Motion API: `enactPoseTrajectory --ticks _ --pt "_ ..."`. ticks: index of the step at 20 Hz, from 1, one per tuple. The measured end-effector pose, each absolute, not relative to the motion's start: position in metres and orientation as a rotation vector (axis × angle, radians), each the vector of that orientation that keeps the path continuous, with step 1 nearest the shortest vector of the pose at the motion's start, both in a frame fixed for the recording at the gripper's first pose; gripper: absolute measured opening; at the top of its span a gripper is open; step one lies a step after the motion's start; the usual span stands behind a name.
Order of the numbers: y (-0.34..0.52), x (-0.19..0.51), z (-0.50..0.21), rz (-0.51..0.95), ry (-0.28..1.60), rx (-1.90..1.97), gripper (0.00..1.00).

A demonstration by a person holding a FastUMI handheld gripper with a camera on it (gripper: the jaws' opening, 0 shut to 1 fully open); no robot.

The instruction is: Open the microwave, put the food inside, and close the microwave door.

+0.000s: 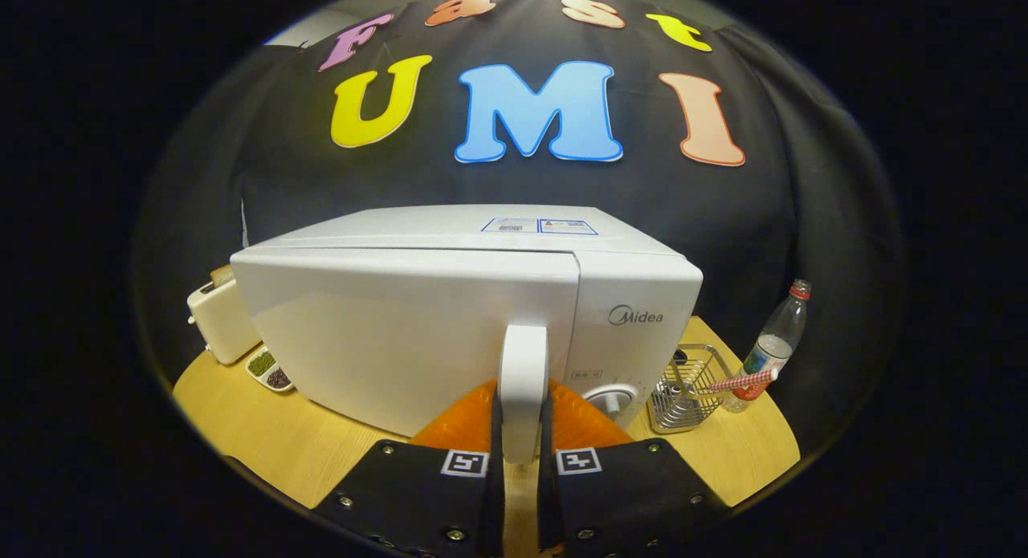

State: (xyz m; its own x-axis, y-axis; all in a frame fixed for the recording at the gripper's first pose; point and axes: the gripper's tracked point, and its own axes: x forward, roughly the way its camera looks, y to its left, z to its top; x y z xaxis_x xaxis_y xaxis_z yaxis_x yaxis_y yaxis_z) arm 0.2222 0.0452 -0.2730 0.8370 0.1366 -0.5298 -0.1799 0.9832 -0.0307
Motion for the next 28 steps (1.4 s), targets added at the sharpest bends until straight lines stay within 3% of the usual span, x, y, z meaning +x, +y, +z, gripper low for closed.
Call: enactPoseTrajectory --ticks 13,28 --pt "0.083 0.105 -0.252 0.273 0.605 -0.052 0.2" --pt "0.156 0.003 -0.235 0.274 0.601 -0.068 0.21"
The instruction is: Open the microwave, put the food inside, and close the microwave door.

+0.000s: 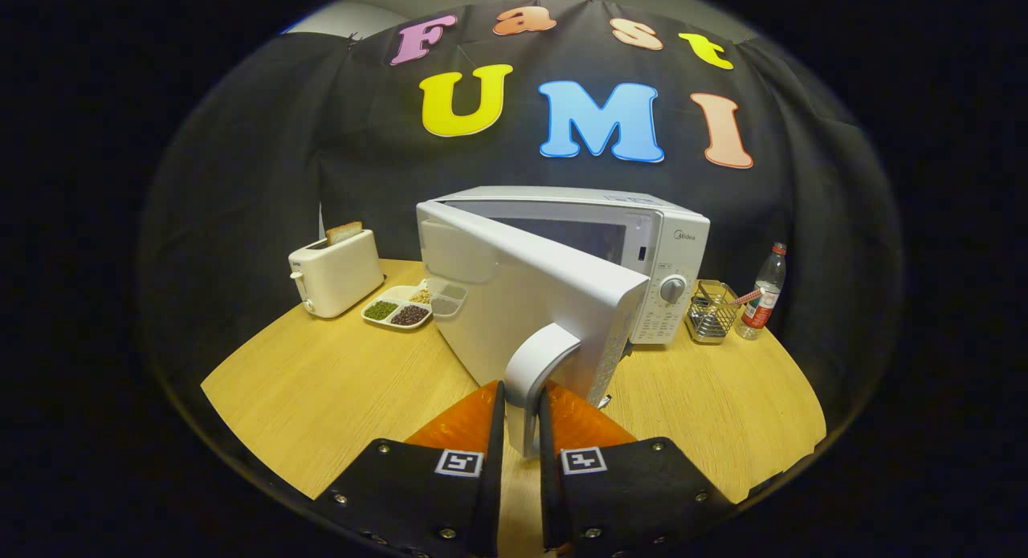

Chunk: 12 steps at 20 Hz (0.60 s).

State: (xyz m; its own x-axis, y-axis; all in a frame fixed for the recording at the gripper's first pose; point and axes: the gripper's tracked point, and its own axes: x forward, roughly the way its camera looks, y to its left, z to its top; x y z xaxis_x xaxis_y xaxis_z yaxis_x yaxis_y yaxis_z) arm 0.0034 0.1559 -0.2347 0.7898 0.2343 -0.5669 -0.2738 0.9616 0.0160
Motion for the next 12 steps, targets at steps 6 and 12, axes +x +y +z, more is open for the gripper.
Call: enactPoseTrajectory --ticks 6,12 --pt "0.186 -0.03 -0.233 0.293 0.592 -0.079 0.22" --pt "0.223 -0.064 -0.23 0.335 0.587 -0.082 0.23"
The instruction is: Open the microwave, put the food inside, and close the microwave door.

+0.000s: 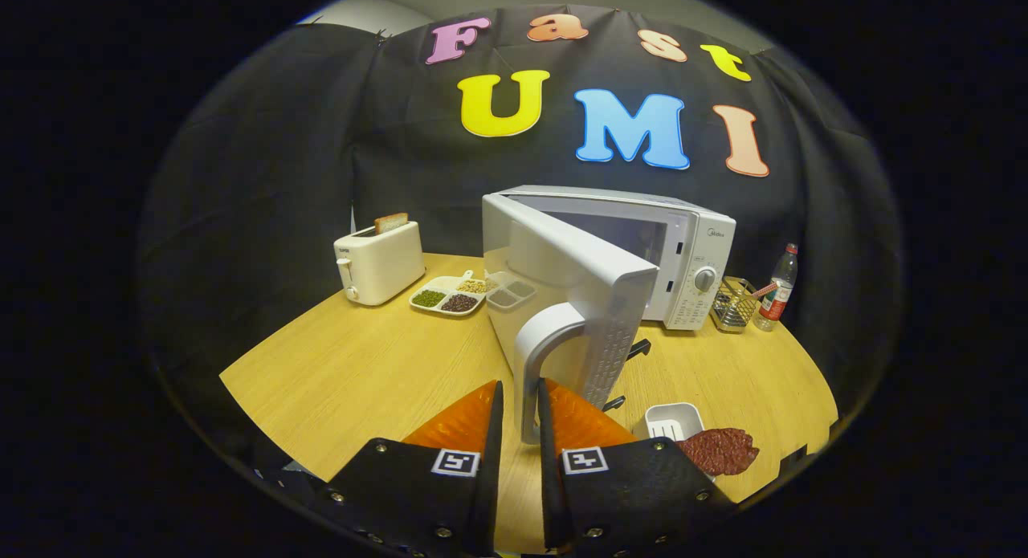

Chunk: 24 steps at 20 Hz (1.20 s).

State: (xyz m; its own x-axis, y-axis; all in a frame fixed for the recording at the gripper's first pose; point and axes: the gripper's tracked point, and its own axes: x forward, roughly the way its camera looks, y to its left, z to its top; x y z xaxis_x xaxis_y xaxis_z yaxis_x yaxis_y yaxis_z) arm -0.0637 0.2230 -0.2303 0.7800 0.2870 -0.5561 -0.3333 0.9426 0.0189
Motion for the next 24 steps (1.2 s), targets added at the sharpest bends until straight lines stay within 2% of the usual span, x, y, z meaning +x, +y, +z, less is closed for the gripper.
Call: enactPoseTrajectory --ticks 5,6,8,9,10,11,12,18,24 --pt "0.265 -0.098 -0.226 0.505 0.575 -0.089 0.24" --pt "0.271 -0.105 -0.22 0.542 0.56 -0.089 0.34" --pt "0.288 -0.126 -0.214 0.67 0.56 -0.062 0.35" --pt "0.296 -0.14 -0.209 0.745 0.566 -0.042 0.41" --pt "0.299 -0.147 -0.201 0.781 0.541 -0.038 0.78" --pt "0.292 -0.149 -0.189 0.779 0.507 -0.054 0.9" --pt "0.284 -0.148 -0.18 0.775 0.48 -0.07 0.99" --pt "0.232 -0.126 -0.147 0.684 0.422 -0.03 0.98" --pt "0.144 -0.087 -0.145 0.498 0.435 0.027 0.98"
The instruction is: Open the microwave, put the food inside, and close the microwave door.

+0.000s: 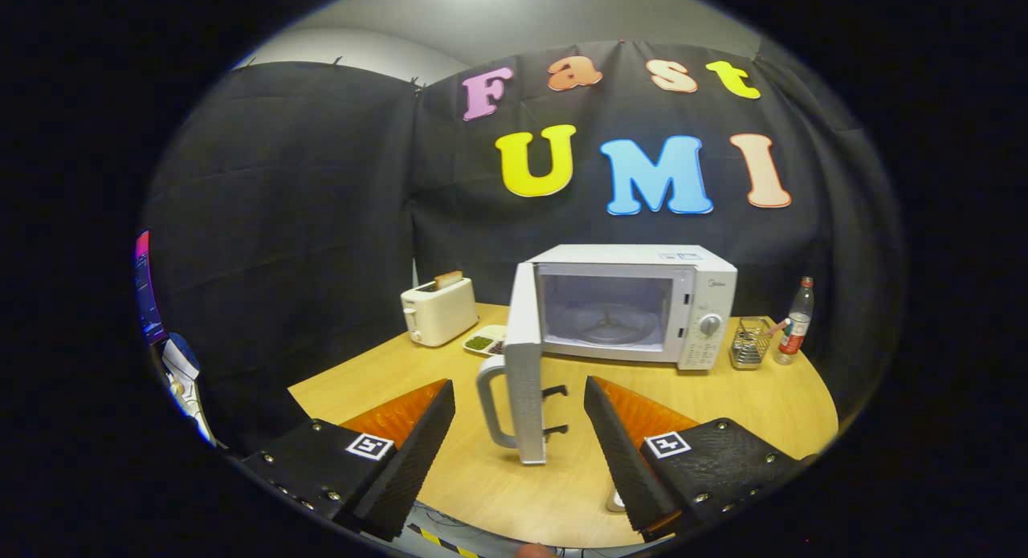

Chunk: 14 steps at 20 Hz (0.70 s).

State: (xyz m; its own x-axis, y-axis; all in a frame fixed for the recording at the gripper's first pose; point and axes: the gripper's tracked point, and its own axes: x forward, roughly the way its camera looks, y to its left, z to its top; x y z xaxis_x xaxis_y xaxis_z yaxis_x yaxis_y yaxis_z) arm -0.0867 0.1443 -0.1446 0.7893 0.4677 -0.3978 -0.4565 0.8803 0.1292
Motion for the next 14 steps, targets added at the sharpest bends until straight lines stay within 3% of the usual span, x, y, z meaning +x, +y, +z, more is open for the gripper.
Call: enactPoseTrajectory --ticks 7,14 --pt "0.049 -0.054 -0.172 0.326 0.505 0.076 0.98" --pt "-0.005 -0.048 -0.24 0.191 0.688 0.22 1.0"
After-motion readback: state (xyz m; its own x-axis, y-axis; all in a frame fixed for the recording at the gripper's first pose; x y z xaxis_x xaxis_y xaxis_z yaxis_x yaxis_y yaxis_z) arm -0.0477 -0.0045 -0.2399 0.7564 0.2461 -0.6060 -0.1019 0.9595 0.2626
